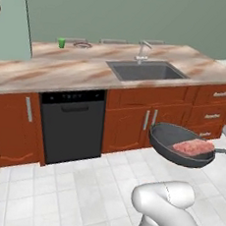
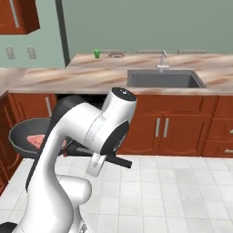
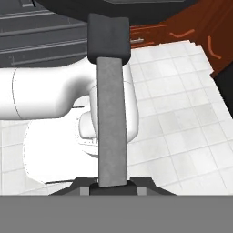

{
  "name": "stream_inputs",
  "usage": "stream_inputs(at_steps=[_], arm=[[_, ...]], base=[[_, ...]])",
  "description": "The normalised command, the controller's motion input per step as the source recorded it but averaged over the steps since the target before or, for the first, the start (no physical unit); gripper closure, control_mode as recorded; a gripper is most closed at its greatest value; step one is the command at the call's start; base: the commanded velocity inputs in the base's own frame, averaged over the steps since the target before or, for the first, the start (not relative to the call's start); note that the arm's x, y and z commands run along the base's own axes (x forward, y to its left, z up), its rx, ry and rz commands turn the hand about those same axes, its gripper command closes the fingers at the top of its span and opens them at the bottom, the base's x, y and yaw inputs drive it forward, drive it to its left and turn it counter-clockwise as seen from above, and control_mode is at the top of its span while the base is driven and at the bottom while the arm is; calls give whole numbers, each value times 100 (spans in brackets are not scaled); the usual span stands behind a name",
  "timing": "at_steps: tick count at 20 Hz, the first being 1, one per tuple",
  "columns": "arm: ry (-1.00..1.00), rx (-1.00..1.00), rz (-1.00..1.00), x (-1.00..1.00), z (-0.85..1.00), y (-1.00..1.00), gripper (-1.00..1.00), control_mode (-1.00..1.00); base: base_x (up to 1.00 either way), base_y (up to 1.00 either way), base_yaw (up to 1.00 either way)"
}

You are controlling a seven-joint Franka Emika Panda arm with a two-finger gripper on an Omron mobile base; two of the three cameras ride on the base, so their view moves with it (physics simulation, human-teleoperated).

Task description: Pick up the pan with the steak in it and place it on the dining table. Then place the steak on the plate.

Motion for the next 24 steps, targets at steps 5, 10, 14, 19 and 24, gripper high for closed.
stream_inputs(at_steps=[5,10,14,19,24], arm=[[0,0,0,0,0,0,100,100],[0,0,0,0,0,0,100,100],[0,0,0,0,0,0,100,100],[0,0,0,0,0,0,100,100],[0,0,0,0,0,0,100,100]], base=[[100,0,0],[100,-30,0],[85,-79,0],[59,-98,0],[38,-100,0]])
